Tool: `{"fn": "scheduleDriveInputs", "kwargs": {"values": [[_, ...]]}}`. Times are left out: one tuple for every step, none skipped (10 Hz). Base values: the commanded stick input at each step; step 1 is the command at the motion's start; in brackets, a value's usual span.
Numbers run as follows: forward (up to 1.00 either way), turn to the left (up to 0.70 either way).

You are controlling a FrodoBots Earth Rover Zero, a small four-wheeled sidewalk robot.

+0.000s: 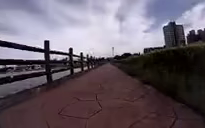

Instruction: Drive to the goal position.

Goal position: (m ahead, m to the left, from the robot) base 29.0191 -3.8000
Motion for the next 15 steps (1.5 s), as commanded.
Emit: {"fn": "scheduleDriveInputs", "kwargs": {"values": [[0.70,-0.24],[0.70,-0.24],[0.70,0.11],[0.70,0.11],[0.70,0.09],[0.70,-0.11],[0.70,-0.24],[0.70,-0.24],[0.70,-0.24],[0.70,-0.02],[0.70,0.11],[0.70,0.11],[0.70,0.11],[0.70,0.02],[0.70,-0.17]]}}
